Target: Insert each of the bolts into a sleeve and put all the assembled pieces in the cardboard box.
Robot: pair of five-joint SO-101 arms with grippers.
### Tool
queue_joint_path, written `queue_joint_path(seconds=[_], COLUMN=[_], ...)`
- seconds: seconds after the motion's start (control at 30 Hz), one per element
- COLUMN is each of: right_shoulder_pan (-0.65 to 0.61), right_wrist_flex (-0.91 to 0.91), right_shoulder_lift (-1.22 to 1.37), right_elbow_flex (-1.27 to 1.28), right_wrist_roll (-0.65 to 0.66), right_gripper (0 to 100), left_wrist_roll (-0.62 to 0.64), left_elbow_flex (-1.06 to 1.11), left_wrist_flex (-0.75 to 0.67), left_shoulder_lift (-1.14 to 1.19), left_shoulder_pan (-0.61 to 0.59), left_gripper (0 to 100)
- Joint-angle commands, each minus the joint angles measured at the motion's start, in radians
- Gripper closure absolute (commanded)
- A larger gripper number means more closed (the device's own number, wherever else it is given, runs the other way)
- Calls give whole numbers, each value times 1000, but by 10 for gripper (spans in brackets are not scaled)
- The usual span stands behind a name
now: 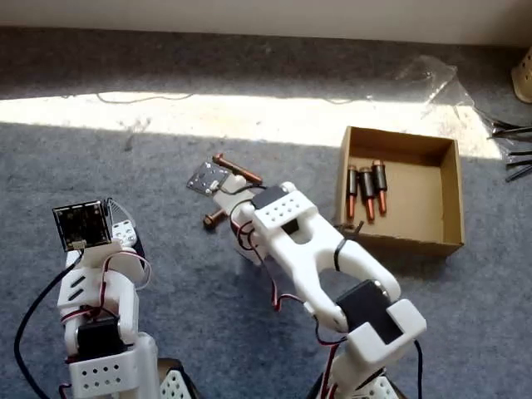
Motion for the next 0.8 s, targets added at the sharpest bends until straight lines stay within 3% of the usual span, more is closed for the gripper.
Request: queue_joint_path(seconds=[0.0, 0.5, 0.77], right_shoulder_pan=[-7, -5, -5], right_wrist_flex=[-18, -38, -35], right_shoulder_lift=[33, 24, 24], right_elbow_flex=[-27, -81, -77], right_wrist_roll=[8, 8, 8], right_gripper=[853, 854, 995], left_wrist_roll=[-3, -3, -3], left_elbow_flex=[-8, -8, -8], left_wrist_flex=[-21, -21, -21], left_shoulder_lift=[-10, -10, -10], left_shoulder_pan=[-2, -2, -2], left_gripper=[966, 966, 966])
